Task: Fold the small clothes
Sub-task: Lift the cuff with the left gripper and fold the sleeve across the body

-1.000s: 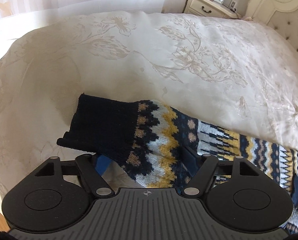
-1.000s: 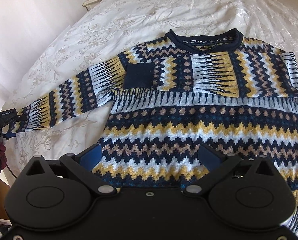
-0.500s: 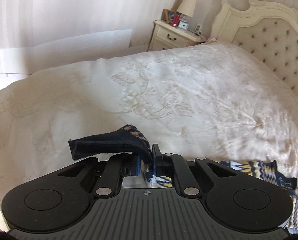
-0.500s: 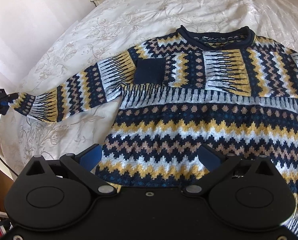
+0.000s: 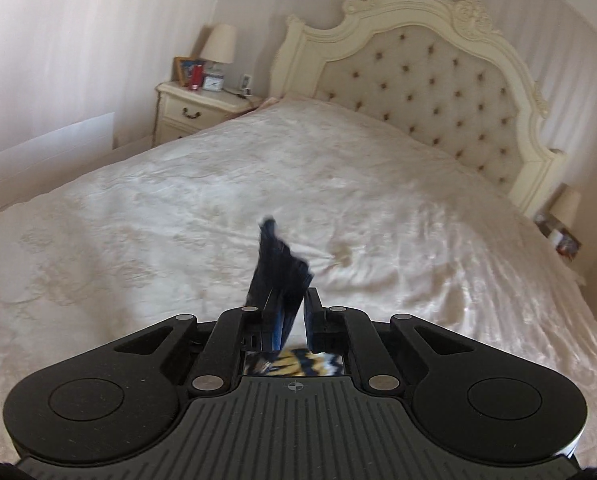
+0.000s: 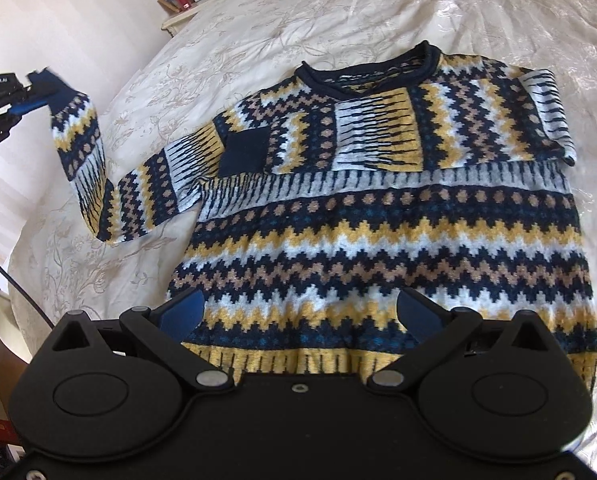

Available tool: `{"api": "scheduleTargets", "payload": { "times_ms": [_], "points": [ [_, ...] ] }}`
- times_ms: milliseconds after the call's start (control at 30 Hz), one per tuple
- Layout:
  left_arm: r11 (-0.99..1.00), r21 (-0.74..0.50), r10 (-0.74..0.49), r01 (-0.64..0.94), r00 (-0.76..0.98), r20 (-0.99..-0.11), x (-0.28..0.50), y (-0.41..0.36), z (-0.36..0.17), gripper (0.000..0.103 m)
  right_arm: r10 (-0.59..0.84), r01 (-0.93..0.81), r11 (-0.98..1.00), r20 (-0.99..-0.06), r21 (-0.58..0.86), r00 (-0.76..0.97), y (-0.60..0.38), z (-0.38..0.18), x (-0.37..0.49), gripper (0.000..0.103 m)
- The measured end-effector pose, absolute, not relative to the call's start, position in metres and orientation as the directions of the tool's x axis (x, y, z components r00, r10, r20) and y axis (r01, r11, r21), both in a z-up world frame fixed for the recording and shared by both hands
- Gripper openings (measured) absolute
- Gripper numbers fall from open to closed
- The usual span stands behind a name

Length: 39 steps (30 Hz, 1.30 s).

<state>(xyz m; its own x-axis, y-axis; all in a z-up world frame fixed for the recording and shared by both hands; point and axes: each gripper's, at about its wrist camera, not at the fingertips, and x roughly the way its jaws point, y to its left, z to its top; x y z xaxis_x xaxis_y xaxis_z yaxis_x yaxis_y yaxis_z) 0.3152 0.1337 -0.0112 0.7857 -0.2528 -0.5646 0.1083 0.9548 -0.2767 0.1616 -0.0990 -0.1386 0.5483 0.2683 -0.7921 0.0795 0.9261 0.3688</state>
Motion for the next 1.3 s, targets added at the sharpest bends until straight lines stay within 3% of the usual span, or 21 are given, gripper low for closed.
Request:
{"api": "scheduleTargets", "payload": {
  "times_ms": [133,367,533,900,1100,1167,1233,1300],
  "points": [
    [0.937,-0.278,-0.336,0.211,0.764,-0.550,0.322,0.067,-0.015,0.011,0.261,0.107,0.918,-0.785,0.382,0.562,-0.125,-0.139,0.151,0.103],
    [0.896,-0.271,-0.443,0.351,0.666,-0.601,0.307,-0.026,-0.042,0.011,0.250,0.150,0.903,-0.776,0.403,0.579,-0.169,-0.141,0.136,0.103],
    [0.901,-0.225,-0.417,0.370,0.601,-0.681,0.284,-0.047,-0.067,0.028,0.243,0.166,0.899,-0.777,0.405,0.581,-0.193,-0.144,0.138,0.103],
    [0.986,-0.099,-0.154,0.132,0.520,-0.840,0.258,0.028,-0.121,0.034,0.303,0.062,0.905,-0.740,0.421,0.600,-0.183,-0.136,0.202,0.103],
    [0.995,-0.090,-0.094,0.032,0.483,-0.871,0.257,0.075,-0.133,0.034,0.283,-0.046,0.945,-0.741,0.323,0.609,-0.137,-0.121,0.265,0.102],
    [0.996,-0.090,-0.084,0.009,0.472,-0.878,0.255,0.088,-0.137,0.034,0.321,-0.103,0.939,-0.734,0.327,0.598,-0.121,-0.121,0.288,0.095],
    [0.996,-0.092,-0.077,-0.011,0.461,-0.884,0.253,0.099,-0.141,0.034,0.350,-0.138,0.932,-0.737,0.335,0.579,-0.106,-0.124,0.307,0.077],
    [0.995,-0.096,-0.073,-0.028,0.449,-0.890,0.253,0.110,-0.144,0.034,0.374,-0.175,0.926,-0.741,0.335,0.558,-0.088,-0.131,0.327,0.076]
  ]
}}
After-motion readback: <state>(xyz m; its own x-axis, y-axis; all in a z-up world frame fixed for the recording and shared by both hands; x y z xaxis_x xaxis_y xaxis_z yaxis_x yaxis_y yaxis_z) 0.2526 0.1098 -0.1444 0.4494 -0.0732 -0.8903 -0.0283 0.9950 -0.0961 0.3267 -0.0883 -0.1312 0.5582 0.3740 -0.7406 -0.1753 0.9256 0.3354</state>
